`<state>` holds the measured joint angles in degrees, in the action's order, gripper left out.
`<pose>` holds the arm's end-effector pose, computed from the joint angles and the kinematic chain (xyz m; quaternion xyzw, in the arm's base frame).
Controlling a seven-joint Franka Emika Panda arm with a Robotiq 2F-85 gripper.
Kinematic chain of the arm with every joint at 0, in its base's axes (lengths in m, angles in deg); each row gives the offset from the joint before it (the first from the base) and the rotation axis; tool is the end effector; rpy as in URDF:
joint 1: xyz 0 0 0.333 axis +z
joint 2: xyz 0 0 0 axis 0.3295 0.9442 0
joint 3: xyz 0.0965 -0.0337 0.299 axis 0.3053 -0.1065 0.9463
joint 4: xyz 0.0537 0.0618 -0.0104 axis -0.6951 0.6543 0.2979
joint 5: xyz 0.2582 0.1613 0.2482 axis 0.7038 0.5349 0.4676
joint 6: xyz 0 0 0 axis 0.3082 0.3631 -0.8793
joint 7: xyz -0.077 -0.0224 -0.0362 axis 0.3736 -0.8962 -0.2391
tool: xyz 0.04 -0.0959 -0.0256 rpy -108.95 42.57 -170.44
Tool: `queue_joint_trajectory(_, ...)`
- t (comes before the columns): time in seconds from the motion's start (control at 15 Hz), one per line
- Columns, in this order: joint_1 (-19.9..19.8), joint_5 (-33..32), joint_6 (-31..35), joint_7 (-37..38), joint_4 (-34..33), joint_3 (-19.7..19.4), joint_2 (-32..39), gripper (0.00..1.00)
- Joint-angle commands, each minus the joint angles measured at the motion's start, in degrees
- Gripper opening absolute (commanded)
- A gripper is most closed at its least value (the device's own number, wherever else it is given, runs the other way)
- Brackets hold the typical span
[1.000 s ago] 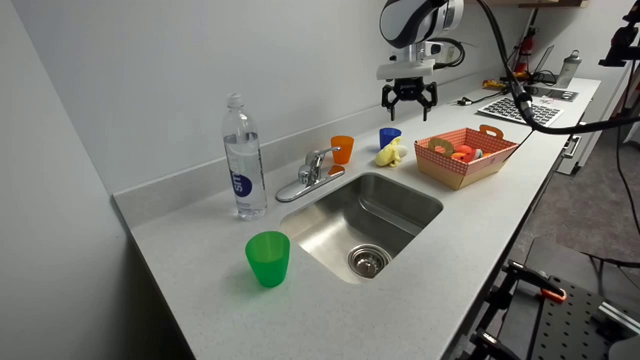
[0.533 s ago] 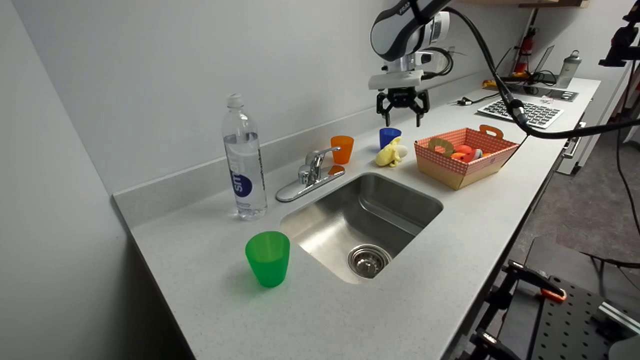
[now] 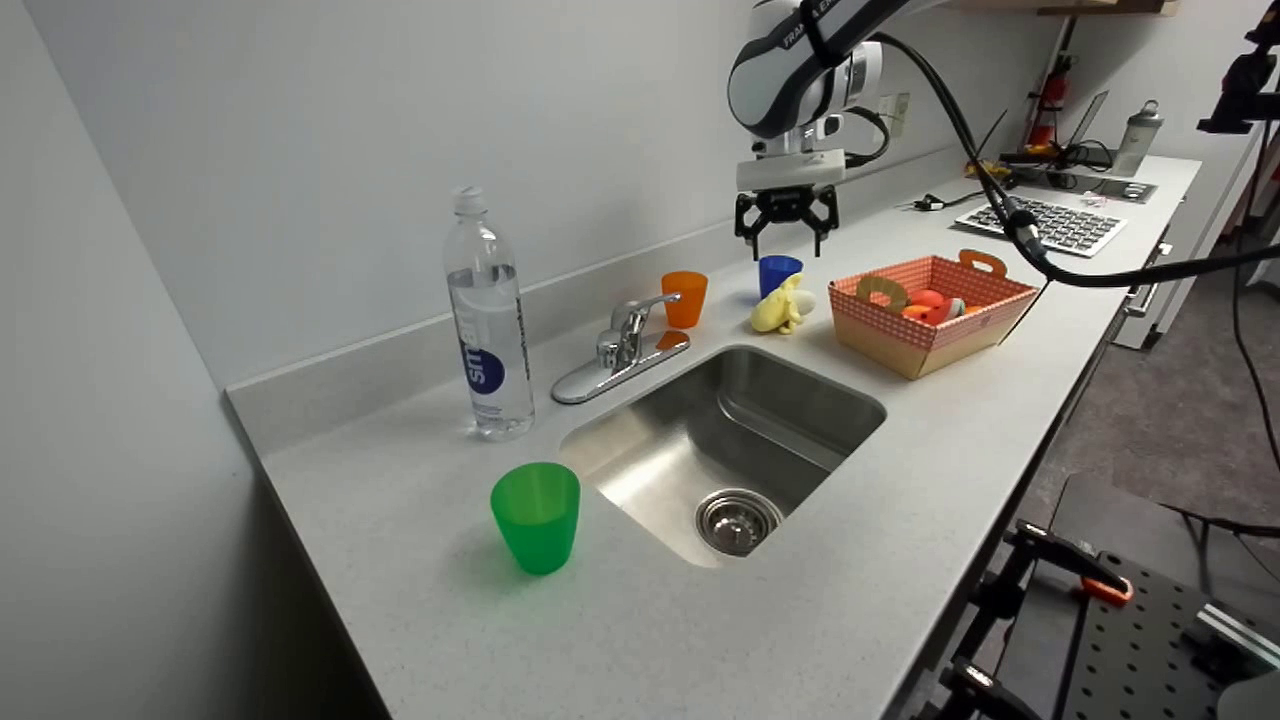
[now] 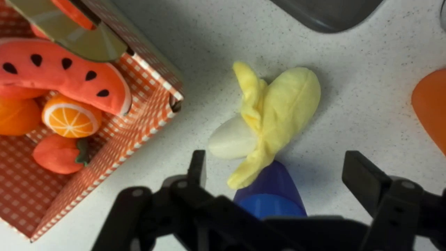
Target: Move the basket to the right then place the banana in the basket
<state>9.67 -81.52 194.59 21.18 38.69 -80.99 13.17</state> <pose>0.6410 -0.2576 0.3145 0.8673 -0.4871 0.0209 0.1002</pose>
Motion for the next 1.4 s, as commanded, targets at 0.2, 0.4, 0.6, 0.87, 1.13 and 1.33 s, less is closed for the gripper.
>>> queue_joint_trajectory(0.2, -1.1, 0.4, 3.2, -11.1, 0.9, -0.6, 1.5, 1.00)
queue_joint_trajectory(0.4, -0.9, 0.2, 3.8, -12.7, 1.6, -1.2, 2.8, 1.00)
queue_joint_trajectory(0.6, -0.5, -0.1, 5.1, -13.5, 2.0, -1.5, 4.5, 1.00)
queue_joint_trajectory(0.87, 0.2, -1.0, 7.1, -14.1, 0.7, -2.0, 7.3, 1.00)
queue_joint_trajectory(1.13, 1.1, -2.1, 9.7, -13.8, 0.9, -2.5, 8.4, 1.00)
queue_joint_trajectory(1.33, 1.5, -2.6, 11.3, -14.0, 1.7, -2.6, 8.0, 0.73)
